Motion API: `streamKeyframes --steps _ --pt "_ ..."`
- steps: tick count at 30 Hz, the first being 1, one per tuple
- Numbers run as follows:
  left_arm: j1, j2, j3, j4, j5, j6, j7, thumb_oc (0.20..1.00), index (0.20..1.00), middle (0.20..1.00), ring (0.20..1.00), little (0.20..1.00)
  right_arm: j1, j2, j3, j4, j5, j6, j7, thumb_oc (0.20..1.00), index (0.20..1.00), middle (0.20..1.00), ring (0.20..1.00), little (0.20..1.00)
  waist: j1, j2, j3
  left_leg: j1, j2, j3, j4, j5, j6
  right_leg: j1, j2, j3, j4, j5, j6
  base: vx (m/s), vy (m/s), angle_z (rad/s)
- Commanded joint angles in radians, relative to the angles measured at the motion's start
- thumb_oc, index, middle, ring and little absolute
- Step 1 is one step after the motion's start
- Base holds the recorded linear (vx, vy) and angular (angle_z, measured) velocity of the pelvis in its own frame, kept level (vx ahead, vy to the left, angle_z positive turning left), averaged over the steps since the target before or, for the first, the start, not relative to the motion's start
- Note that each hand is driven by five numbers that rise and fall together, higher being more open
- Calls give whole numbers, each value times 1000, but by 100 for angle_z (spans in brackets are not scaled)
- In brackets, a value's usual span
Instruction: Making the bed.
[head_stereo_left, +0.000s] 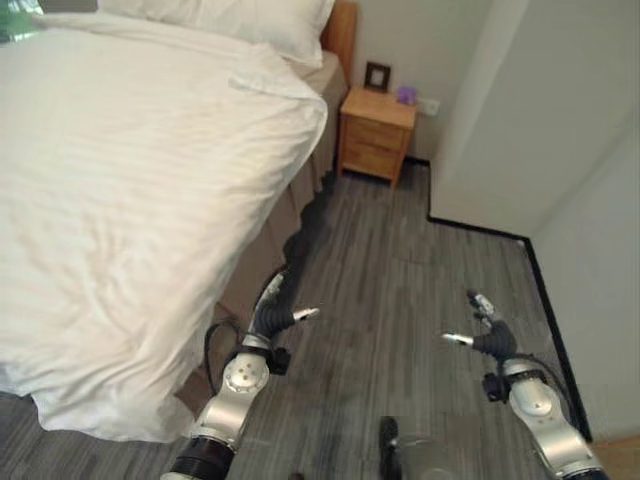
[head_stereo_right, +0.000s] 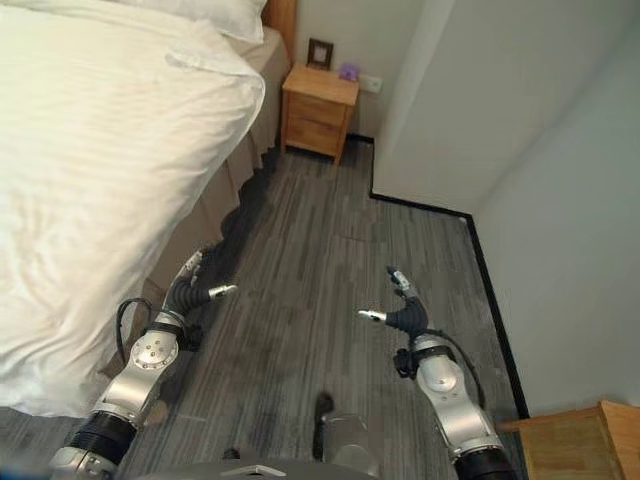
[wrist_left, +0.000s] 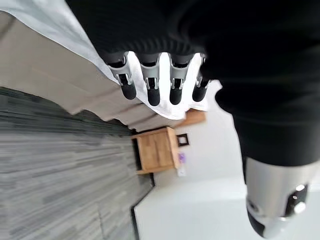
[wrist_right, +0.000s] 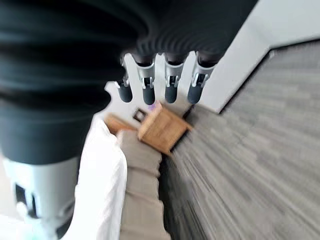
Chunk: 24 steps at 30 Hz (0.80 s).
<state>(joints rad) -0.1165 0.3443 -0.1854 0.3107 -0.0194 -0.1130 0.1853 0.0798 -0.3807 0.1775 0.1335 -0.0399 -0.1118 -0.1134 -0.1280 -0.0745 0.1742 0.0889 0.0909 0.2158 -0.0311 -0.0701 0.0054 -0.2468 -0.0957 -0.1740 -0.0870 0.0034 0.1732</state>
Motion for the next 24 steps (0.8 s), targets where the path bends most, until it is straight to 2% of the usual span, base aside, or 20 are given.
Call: streamKeyframes --steps 1,3,4,5,6,7,8,9,10,12,13,15,16,17,18,19,20,21,23,24 --pt "-26 25 9 -58 18 -51 19 1000 1000 1000 1000 1000 -63 -27 -48 7 21 -46 -25 1000 1000 1000 1000 1000 -23 20 -21 202 -4 60 -56 -96 -84 39 -27 -63 26 105 15 145 -46 70" --pt "-26 25 9 -58 18 -51 19 1000 1000 1000 1000 1000 -63 -27 -48 7 21 -46 -25 1000 1000 1000 1000 1000 -23 20 -21 202 -4 60 -56 -96 -84 40 -27 -63 26 105 15 338 -181 43" --pt "-66 1 -23 -49 37 -63 55 1000 1000 1000 1000 1000 -21 -54 -39 5 4 -43 -28 1000 1000 1000 1000 1000 -71 23 -35 304 -16 3 -26 -161 -95 19 -33 -6 16 129 7 811 -472 20" --pt "-75 -13 -37 -51 37 -64 67 1000 1000 1000 1000 1000 -25 -66 -34 6 2 -44 -30 1000 1000 1000 1000 1000 -75 29 -30 306 -13 -12 40 -148 -107 42 -33 -3 23 141 -6 1047 -656 28" --pt "-83 -33 -46 -47 18 -70 82 1000 1000 1000 1000 1000 -35 -100 -28 7 -2 -46 -27 1000 1000 1000 1000 1000 -85 53 -10 267 18 -32 234 -66 -151 98 -15 7 50 132 -38 360 -302 93" --pt "-84 -34 -46 -47 18 -70 82 1000 1000 1000 1000 1000 -37 -101 -28 8 -1 -46 -27 1000 1000 1000 1000 1000 -88 50 -11 262 15 -36 236 -62 -152 96 -19 5 50 133 -39 372 -329 149" --pt "-88 -33 -42 -52 8 -70 86 1000 1000 1000 1000 1000 -47 -120 -29 5 -3 -43 -33 1000 1000 1000 1000 1000 -80 54 -4 220 35 -36 376 14 -182 138 -10 -2 52 115 -64 124 -151 130" --pt "-89 -33 -42 -52 8 -69 86 1000 1000 1000 1000 1000 -48 -120 -30 5 -3 -43 -33 1000 1000 1000 1000 1000 -83 50 -5 214 32 -40 378 17 -182 135 -15 -4 52 117 -65 314 -437 28" --pt "-98 -32 -38 -77 -20 -72 88 1000 1000 1000 1000 1000 -90 -146 -25 -13 2 -47 -42 1000 1000 1000 1000 1000 -52 19 24 92 49 -21 679 134 -224 211 -17 4 44 74 -118 319 -461 -41" --pt "-86 -28 -20 -90 -48 -80 83 1000 1000 1000 1000 1000 -128 -157 -17 -19 23 -47 -42 1000 1000 1000 1000 1000 -26 -20 44 10 89 69 801 125 -208 281 -24 35 23 37 -143 418 -435 -73" --pt "-66 -32 -10 -99 -58 -83 78 1000 1000 1000 1000 1000 -132 -160 -14 -22 29 -44 -36 1000 1000 1000 1000 1000 -7 -23 52 -27 99 104 813 102 -201 310 -19 59 15 18 -151 393 -211 -107" --pt "1 -53 15 -129 -83 -96 72 1000 1000 1000 1000 1000 -129 -146 -4 -23 45 -44 -21 1000 1000 1000 1000 1000 25 -19 60 -112 111 150 749 72 -185 368 -11 90 1 -24 -149 443 -93 -113" --pt "36 -61 28 -145 -100 -103 72 1000 1000 1000 1000 1000 -124 -141 1 -21 56 -48 -14 1000 1000 1000 1000 1000 38 -9 60 -131 110 169 660 71 -173 387 -6 105 0 -40 -144 665 53 -90" --pt "103 -70 45 -178 -114 -111 58 1000 1000 1000 1000 1000 -107 -131 -1 -22 82 -60 3 1000 1000 1000 1000 1000 56 10 55 -163 107 225 414 62 -139 431 -7 119 0 -90 -121 747 116 -67" --pt "132 -71 52 -190 -120 -112 52 1000 1000 1000 1000 1000 -101 -128 -1 -17 92 -62 8 1000 1000 1000 1000 1000 70 28 55 -183 98 231 267 97 -134 460 -1 125 0 -115 -110 1082 205 -75" --pt "161 -71 62 -198 -119 -110 50 1000 1000 1000 1000 1000 -93 -133 -5 -8 91 -65 12 1000 1000 1000 1000 1000 102 44 57 -220 131 217 -15 195 -141 519 -8 131 0 -151 -89 737 150 -54" --pt "161 -71 61 -198 -118 -110 51 1000 1000 1000 1000 1000 -92 -133 -5 -8 91 -65 12 1000 1000 1000 1000 1000 101 41 57 -212 124 218 -27 200 -140 522 -12 130 0 -154 -88 680 108 -55" --pt "169 -70 62 -201 -119 -109 49 1000 1000 1000 1000 1000 -89 -138 -8 -6 89 -65 12 1000 1000 1000 1000 1000 111 38 61 -234 140 200 -46 200 -145 540 -20 134 0 -155 -81 368 14 -53" --pt "191 -73 72 -194 -124 -104 37 1000 1000 1000 1000 1000 -71 -133 -9 -11 73 -63 24 1000 1000 1000 1000 1000 120 45 45 -222 138 173 -53 217 -151 580 -20 173 0 -181 -70 700 29 -82" --pt "198 -54 72 -191 -105 -95 24 1000 1000 1000 1000 1000 -51 -125 -15 -18 56 -63 39 1000 1000 1000 1000 1000 119 49 16 -197 137 185 -45 268 -149 615 -24 194 14 -200 -63 826 60 -41"
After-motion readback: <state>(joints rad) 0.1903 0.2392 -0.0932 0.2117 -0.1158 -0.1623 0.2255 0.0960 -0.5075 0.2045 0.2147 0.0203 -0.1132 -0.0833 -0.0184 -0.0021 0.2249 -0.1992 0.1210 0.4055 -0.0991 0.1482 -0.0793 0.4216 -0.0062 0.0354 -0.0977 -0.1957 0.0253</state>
